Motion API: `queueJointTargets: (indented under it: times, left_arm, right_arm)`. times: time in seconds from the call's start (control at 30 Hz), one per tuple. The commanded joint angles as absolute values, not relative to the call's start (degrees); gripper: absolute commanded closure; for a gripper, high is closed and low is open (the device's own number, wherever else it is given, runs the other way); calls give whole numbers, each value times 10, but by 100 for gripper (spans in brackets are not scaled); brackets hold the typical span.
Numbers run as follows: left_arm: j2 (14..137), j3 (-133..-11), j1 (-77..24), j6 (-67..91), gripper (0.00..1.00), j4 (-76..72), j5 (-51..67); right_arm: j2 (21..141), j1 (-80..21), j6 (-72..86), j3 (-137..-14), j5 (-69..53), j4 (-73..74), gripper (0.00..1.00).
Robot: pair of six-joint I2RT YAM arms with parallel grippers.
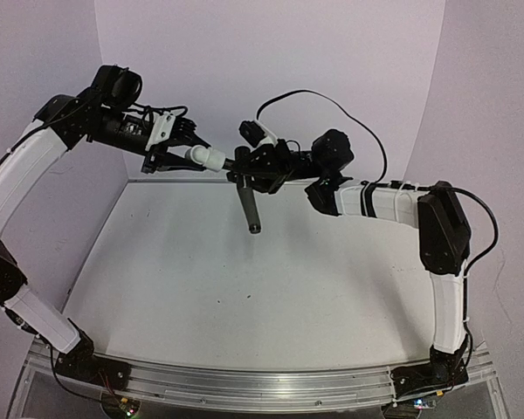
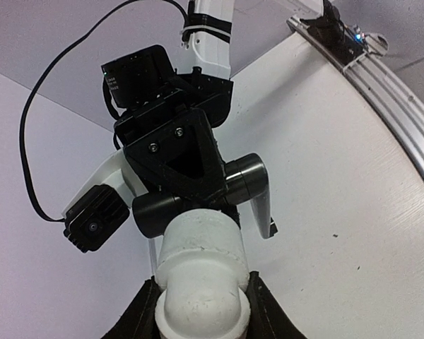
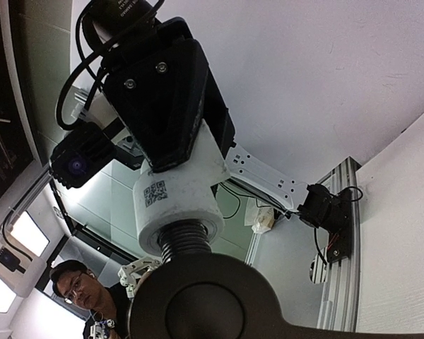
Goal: Install the water faucets
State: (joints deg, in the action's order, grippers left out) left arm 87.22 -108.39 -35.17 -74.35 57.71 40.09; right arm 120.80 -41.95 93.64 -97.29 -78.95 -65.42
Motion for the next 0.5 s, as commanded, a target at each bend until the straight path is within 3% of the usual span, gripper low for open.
queueJointTargets:
  times: [0.0,0.2,0.3,0.37,0.4,0.47]
  left_arm:
    - [946,-1091,-424,-945,100,643,360]
    - [931,-1100,-423,-972,99,642,390]
    - [910,-1072,-410,-906,68,597,429]
    - [877,-1027,-389,-837,18,522,449]
    - [852,-969,-380,-787,10,448,451]
    - [798,-873,-369,-700,4,294,439]
  right_arm:
    - [1198,-489,1048,-1049,-709,-667,100]
    - [1188,-486,1017,-1039,-692,-667,100]
    - [1163,-475,977,-1000,-670,-667,100]
    - [1145,-463,955,-966,-656,-667,100]
    - [1137,-457,946,-949,-652,-667,100]
    - [1122,-447,931,-917,-644,-667,100]
